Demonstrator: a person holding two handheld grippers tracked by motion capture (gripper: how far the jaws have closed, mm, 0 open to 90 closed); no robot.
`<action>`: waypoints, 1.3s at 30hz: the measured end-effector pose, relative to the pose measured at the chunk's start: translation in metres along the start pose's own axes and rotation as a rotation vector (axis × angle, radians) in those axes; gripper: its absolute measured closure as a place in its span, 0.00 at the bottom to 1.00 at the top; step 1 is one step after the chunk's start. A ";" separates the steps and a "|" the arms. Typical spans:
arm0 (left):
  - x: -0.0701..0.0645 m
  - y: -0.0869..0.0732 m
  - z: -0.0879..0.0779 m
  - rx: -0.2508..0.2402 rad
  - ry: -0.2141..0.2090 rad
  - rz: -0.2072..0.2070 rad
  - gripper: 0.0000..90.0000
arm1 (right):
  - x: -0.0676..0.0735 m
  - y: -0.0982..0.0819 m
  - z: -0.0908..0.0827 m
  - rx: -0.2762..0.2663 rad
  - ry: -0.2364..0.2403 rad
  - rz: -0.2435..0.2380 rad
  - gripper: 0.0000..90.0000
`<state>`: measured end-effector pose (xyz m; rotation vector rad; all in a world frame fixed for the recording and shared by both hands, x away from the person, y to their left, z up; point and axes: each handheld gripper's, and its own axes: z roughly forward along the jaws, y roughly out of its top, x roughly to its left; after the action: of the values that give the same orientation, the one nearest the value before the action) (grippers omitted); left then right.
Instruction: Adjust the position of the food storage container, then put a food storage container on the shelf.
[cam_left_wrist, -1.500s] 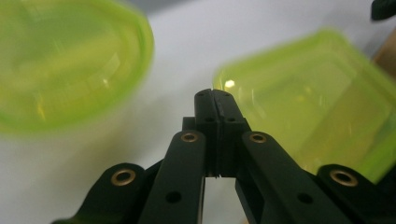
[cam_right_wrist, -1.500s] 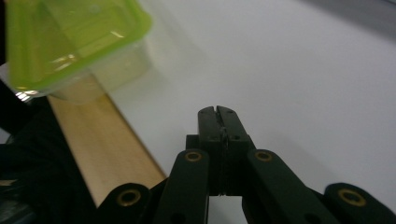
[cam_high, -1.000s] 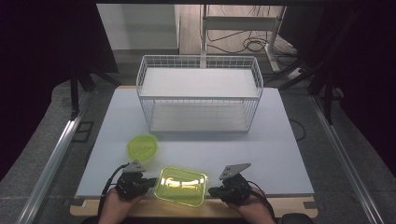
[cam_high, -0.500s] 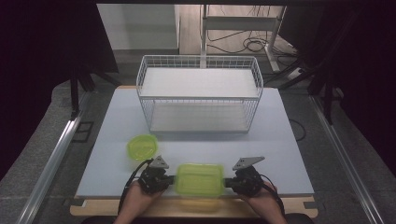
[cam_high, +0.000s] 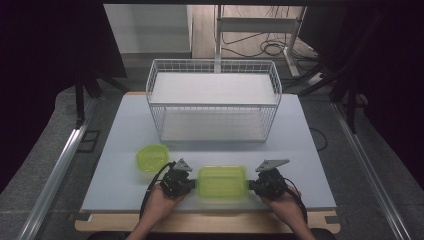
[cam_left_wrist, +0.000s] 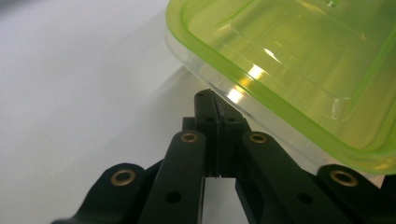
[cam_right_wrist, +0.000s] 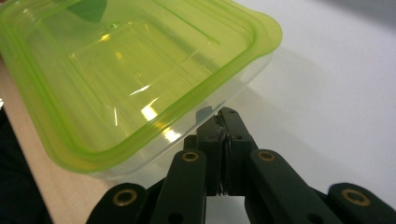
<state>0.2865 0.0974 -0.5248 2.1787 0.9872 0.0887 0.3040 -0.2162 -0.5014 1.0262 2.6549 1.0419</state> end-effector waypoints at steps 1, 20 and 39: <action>0.000 -0.001 0.000 -0.002 0.002 -0.001 1.00 | -0.001 0.000 0.001 0.001 0.003 -0.002 0.97; -0.007 -0.040 -0.054 -0.149 0.103 -0.007 0.19 | -0.003 -0.016 -0.029 -0.129 -0.107 -0.097 0.44; -0.007 -0.051 -0.047 -0.149 0.168 0.070 0.07 | -0.007 -0.022 -0.028 -0.157 -0.098 -0.064 0.09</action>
<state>0.2337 0.1428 -0.5218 2.0937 0.9645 0.3718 0.2878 -0.2484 -0.4951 0.9303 2.4664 1.1350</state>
